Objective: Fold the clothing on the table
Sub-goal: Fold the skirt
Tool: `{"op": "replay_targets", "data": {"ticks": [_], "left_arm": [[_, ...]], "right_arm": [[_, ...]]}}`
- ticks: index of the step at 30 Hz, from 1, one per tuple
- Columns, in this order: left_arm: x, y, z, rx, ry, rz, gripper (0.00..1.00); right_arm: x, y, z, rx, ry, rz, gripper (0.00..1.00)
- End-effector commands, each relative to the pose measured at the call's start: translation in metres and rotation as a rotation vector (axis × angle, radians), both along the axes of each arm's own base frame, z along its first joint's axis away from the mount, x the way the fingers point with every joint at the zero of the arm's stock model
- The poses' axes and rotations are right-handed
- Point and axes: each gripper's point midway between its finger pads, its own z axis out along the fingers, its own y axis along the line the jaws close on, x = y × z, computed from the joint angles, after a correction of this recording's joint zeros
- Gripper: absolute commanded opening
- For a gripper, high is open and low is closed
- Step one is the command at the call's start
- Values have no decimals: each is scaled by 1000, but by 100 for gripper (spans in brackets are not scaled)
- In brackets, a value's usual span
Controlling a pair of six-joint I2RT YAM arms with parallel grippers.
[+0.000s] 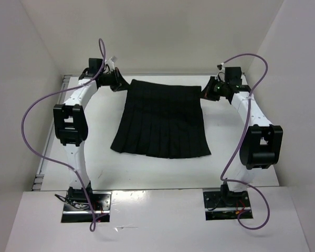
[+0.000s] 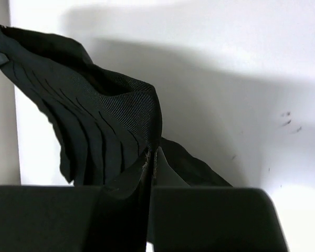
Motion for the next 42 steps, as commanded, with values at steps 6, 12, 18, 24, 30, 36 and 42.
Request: {"op": "replay_targets", "data": {"ticks": [6, 12, 18, 24, 30, 36, 42], "left_arm": [[19, 29, 18, 45, -104, 99, 0], [-14, 41, -39, 132, -6, 150, 0], [-27, 45, -35, 155, -11, 163, 0], [-57, 38, -50, 175, 53, 154, 0], [-112, 44, -72, 241, 211, 164, 28], [-179, 54, -65, 277, 293, 245, 85], [-156, 60, -42, 293, 232, 286, 86]], "right_arm": [[16, -35, 31, -104, -134, -83, 0], [-12, -35, -15, -109, -11, -84, 0], [-33, -47, -36, -172, 88, -126, 0], [-62, -45, -52, -172, 201, -145, 0], [-116, -20, -68, -153, 403, -154, 12], [-185, -14, -48, -177, 484, -243, 33], [-138, -17, -16, -147, 326, -305, 25]]}}
